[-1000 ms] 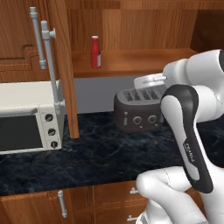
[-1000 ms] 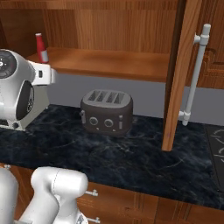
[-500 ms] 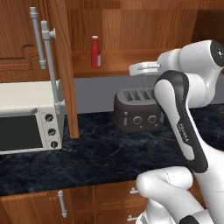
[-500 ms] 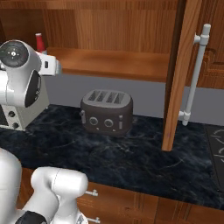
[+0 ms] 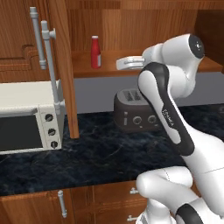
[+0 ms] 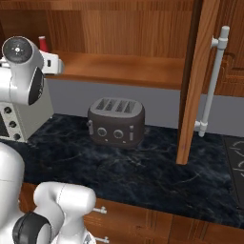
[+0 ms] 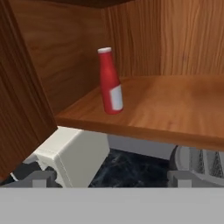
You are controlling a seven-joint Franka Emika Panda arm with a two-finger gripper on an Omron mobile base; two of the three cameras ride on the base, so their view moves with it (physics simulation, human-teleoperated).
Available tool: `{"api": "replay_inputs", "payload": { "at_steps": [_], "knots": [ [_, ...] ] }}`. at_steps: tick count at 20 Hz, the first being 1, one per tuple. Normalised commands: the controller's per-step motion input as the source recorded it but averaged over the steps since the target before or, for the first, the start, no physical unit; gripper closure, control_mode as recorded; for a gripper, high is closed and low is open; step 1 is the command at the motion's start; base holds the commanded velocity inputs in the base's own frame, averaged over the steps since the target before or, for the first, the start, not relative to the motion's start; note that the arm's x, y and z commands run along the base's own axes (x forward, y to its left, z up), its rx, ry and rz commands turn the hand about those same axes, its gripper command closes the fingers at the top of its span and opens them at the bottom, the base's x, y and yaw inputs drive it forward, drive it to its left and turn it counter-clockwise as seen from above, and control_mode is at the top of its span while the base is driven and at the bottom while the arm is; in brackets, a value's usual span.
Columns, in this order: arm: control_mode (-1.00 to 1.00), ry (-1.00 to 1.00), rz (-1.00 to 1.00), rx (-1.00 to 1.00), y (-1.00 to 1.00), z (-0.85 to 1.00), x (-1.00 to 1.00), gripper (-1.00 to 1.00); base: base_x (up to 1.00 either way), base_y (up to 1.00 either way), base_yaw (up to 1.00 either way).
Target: Move the ketchup and ketchup from the cabinet to the dining counter.
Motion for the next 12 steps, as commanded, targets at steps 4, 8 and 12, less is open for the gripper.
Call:
{"api": "replay_inputs", "payload": {
  "at_steps": [4, 8, 12],
  "knots": [
    [-1.00, 0.04, 0.06, 0.00, 0.28, 0.01, 0.45, -1.00, 0.00, 0.00, 0.00],
    [-1.00, 0.05, 0.08, 0.00, 0.17, 0.01, 0.43, -1.00, 0.00, 0.00, 0.00],
    [-1.00, 0.03, 0.07, 0.00, 0.05, 0.00, 0.41, -1.00, 0.00, 0.00, 0.00]
  ]
}}
